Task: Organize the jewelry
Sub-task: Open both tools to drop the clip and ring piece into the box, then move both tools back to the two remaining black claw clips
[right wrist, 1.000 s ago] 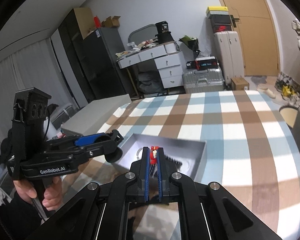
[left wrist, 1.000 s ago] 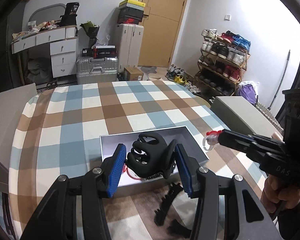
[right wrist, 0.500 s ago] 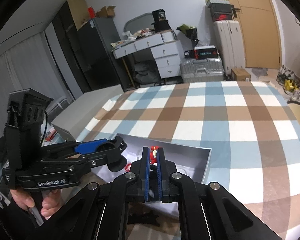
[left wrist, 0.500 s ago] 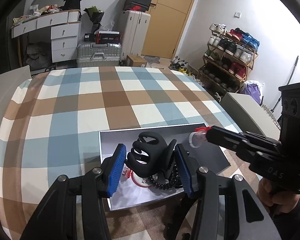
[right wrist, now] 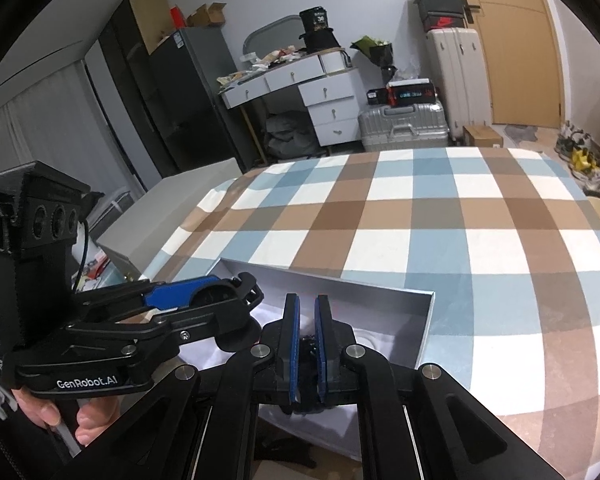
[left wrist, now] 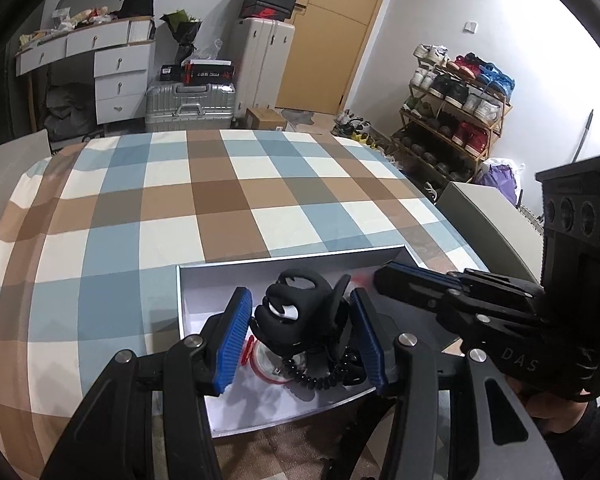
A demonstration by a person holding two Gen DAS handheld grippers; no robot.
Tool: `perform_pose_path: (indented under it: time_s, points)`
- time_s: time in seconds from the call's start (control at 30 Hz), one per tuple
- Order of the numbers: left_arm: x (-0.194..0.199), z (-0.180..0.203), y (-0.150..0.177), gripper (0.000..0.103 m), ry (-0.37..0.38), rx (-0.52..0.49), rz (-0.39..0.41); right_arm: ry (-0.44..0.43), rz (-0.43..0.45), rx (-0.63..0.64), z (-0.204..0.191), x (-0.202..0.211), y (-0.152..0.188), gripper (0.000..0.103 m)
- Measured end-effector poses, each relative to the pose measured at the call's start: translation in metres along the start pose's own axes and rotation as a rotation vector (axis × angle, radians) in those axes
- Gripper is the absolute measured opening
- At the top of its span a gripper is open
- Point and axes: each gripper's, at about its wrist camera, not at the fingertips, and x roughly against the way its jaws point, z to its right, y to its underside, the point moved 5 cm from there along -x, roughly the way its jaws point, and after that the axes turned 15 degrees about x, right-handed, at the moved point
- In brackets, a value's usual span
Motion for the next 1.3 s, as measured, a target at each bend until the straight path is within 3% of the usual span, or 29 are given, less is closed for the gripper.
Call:
perform_pose_path:
  time_s: [0.13, 0.27, 0.37, 0.53, 0.8, 0.9, 1.13, 1.3]
  points:
    - [0.004, 0.0, 0.0, 0.046, 0.001, 0.001, 0.014, 0.006, 0.023, 0.005, 0.0, 0.005, -0.002, 0.009]
    - [0.008, -0.002, 0.0, 0.062, -0.014, 0.007, 0.034, 0.015, 0.054, -0.02, 0.004, 0.013, -0.002, 0.022]
    - [0.015, 0.002, 0.004, 0.062, -0.015, -0.008, 0.047, 0.02, 0.077, -0.044, 0.006, 0.023, 0.003, 0.025]
    - [0.028, 0.012, 0.014, 0.066, -0.052, -0.043, 0.082, 0.046, 0.116, -0.07, 0.004, 0.046, 0.012, 0.038]
    - [0.05, 0.022, 0.023, 0.071, -0.063, -0.03, 0.138, 0.076, 0.191, -0.099, -0.011, 0.091, 0.031, 0.05]
    - [0.059, 0.021, 0.028, 0.084, -0.082, -0.012, 0.154, 0.083, 0.204, -0.091, -0.02, 0.105, 0.036, 0.061]
    - [0.076, 0.02, 0.044, 0.085, -0.145, 0.01, 0.167, 0.109, 0.216, -0.048, -0.041, 0.13, 0.054, 0.074]
    - [0.082, 0.021, 0.056, 0.092, -0.17, 0.038, 0.156, 0.135, 0.209, -0.058, -0.043, 0.141, 0.068, 0.081]
